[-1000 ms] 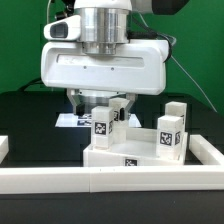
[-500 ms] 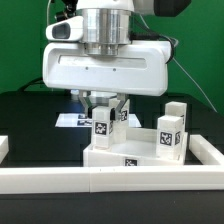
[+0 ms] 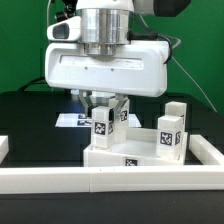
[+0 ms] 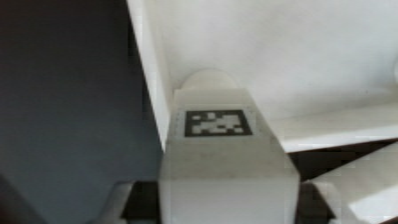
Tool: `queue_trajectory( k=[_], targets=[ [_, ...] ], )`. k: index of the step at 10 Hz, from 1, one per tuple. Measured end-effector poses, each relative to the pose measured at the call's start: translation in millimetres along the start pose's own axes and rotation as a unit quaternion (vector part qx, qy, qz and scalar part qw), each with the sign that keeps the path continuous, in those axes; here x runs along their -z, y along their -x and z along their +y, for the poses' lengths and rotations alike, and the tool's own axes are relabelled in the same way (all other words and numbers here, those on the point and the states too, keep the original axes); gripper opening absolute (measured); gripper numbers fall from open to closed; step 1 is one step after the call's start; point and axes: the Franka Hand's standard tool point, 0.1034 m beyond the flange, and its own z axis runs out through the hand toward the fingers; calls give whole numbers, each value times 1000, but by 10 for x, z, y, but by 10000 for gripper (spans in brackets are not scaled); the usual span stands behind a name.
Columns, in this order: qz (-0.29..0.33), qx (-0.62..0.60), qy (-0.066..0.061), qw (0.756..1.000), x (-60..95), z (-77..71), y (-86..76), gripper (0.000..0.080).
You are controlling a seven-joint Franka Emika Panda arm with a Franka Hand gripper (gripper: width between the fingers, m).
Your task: Assemble square table
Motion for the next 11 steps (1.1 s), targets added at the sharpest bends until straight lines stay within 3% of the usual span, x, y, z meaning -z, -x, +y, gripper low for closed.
queue_trajectory(
  k=[4,6,8,9,11],
  targets=[
    [4,-234,-18,972,-12,49,5,290],
    [-1,-333,-19,943,-16,39,15,290],
    [-7,-428,-23,903,-19,37,16,290],
    [-9,-476,-32,879,-22,37,11,290],
    [-11,-536,-33,844,-23,24,8,290]
  ],
)
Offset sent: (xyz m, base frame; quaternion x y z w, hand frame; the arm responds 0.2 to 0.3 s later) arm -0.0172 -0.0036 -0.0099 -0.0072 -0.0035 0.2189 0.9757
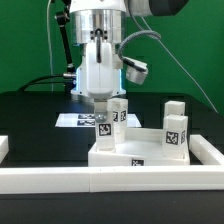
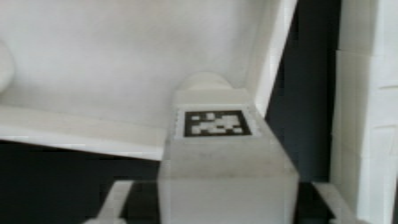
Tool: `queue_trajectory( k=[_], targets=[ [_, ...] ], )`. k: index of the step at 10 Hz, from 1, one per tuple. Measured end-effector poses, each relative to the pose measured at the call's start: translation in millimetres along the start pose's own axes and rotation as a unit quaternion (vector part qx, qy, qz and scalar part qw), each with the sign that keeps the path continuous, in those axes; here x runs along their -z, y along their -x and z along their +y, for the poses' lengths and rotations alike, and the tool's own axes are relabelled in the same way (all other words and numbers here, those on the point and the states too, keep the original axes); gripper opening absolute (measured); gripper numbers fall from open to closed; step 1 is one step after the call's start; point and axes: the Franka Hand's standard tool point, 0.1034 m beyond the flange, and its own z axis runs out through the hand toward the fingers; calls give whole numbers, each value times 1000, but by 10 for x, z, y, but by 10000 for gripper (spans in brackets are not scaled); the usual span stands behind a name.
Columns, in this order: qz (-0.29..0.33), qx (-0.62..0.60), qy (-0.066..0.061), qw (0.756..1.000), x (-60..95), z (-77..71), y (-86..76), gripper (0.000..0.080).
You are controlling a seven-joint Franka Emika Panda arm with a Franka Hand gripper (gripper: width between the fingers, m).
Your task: Assemble square table
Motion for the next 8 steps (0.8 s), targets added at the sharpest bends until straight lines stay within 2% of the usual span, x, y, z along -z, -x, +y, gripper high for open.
queue_trajectory(
  k=[2,4,5,6,7,8],
  targets=[
    [0,-45,-2,999,-1,-4,6,290],
    [0,-17,1,1000,-5,-1,13,300],
    [-2,-4,4,1000,-5,-7,30,488],
    [-1,30,5,1000,-7,-8,52,488],
    [2,84,7,996,-21,3,98,612],
    [7,142,10,990,-40,15,137,642]
  ],
)
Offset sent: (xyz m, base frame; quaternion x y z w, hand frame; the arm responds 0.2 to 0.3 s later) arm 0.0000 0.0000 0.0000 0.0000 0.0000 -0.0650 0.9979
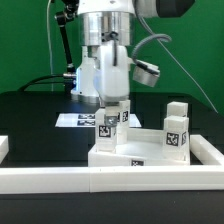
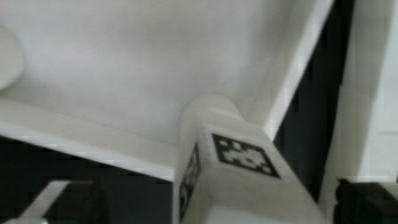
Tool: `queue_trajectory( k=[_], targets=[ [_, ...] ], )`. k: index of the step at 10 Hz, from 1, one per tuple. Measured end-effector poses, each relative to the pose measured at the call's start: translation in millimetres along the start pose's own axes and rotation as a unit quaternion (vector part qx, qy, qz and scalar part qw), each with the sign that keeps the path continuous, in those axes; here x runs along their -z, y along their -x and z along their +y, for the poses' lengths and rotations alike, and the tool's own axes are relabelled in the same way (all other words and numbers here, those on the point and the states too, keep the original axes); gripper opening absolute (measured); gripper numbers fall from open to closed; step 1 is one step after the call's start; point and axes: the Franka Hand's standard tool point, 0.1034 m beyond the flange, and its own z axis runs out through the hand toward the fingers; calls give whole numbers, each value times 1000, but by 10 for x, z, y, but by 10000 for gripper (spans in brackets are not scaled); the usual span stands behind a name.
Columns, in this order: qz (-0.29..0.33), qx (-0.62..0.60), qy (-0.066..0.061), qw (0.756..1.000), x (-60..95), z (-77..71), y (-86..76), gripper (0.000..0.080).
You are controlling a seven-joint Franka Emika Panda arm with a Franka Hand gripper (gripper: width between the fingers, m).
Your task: Assemble square table
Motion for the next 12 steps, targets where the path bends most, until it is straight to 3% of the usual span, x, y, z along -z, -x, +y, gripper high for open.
queue_trajectory(
  k=[5,10,12],
  targets=[
    [1,186,0,983,2,5,-35,649],
    [25,367,-11,930,42,-59,-114,649],
    [25,405,-8,914,28,-56,-81,649]
  ],
)
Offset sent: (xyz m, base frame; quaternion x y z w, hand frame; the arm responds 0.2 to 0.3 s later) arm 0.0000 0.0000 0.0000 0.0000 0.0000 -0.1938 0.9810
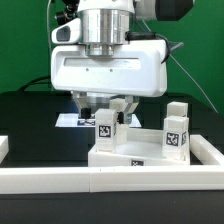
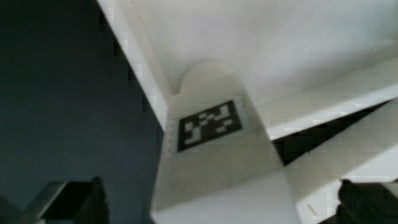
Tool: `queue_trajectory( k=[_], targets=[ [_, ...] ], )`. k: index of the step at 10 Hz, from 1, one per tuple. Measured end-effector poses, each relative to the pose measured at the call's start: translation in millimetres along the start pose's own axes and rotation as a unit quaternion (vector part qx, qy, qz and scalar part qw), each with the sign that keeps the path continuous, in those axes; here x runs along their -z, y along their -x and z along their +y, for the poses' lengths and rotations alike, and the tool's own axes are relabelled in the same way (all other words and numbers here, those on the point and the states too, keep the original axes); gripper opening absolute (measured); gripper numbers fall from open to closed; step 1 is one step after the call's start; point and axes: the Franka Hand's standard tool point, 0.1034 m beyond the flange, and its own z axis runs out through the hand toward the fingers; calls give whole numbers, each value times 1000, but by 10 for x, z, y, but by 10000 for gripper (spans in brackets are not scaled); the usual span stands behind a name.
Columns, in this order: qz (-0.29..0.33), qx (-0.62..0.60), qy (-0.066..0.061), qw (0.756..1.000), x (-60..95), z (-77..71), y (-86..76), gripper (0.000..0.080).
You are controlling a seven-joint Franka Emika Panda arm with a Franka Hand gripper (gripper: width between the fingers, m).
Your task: Assemble square table
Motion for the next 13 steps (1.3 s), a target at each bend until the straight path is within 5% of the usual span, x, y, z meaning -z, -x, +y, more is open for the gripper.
queue_trajectory(
  k=[2,3,4,5,6,7,10,13],
  targets=[
    [0,53,3,999,-1,-8,5,649],
    [0,62,2,998,0,-6,3,532],
    [0,58,2,998,0,-4,2,532],
    [0,58,2,998,-1,-4,2,368],
    [0,58,2,998,0,-3,1,368],
    [0,54,2,999,0,-3,2,288],
    [0,37,2,999,-1,-3,1,288],
    [-2,-136,3,991,-3,8,12,288]
  ],
)
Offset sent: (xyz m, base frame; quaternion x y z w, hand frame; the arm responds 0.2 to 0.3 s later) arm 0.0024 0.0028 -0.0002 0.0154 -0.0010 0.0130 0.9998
